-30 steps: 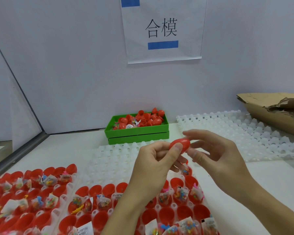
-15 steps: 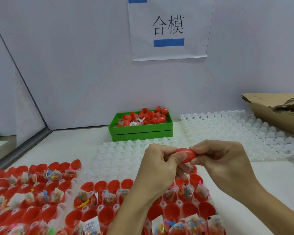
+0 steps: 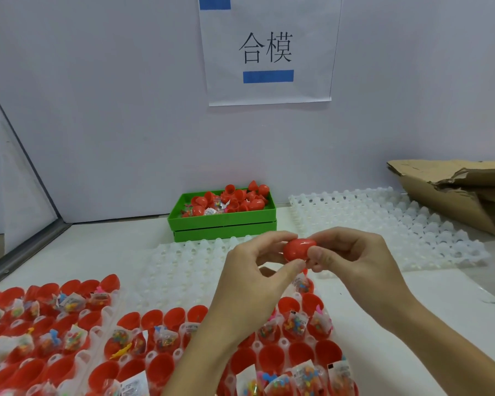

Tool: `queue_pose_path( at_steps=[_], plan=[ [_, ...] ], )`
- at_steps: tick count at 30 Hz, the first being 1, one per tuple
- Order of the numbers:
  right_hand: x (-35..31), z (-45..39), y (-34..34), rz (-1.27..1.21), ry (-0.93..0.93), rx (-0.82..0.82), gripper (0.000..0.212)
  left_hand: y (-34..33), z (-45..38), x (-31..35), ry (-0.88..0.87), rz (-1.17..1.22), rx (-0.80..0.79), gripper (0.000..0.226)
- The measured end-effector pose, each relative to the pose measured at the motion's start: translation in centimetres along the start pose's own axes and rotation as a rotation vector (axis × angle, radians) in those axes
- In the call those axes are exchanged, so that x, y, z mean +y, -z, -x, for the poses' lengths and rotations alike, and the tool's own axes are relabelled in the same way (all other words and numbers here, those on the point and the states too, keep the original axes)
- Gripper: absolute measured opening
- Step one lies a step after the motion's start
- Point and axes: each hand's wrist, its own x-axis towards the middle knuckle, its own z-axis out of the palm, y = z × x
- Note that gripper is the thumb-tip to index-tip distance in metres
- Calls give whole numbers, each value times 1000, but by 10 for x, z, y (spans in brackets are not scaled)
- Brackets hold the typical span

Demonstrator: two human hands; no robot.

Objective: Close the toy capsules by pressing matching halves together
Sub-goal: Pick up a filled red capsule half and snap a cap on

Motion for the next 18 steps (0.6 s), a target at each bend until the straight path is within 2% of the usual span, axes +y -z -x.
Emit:
queue_pose_path(
  at_steps=[6, 9, 18],
  plan=[
    [5, 3, -8, -35, -57, 6, 32, -3, 0, 2, -48, -66, 186, 26],
    [4, 7, -15, -81, -44, -53, 32, -3, 1, 4, -99, -143, 241, 27],
    [4, 11, -26, -102, 5, -23, 34, -4, 2, 0, -180, -319, 240, 46]
  ],
)
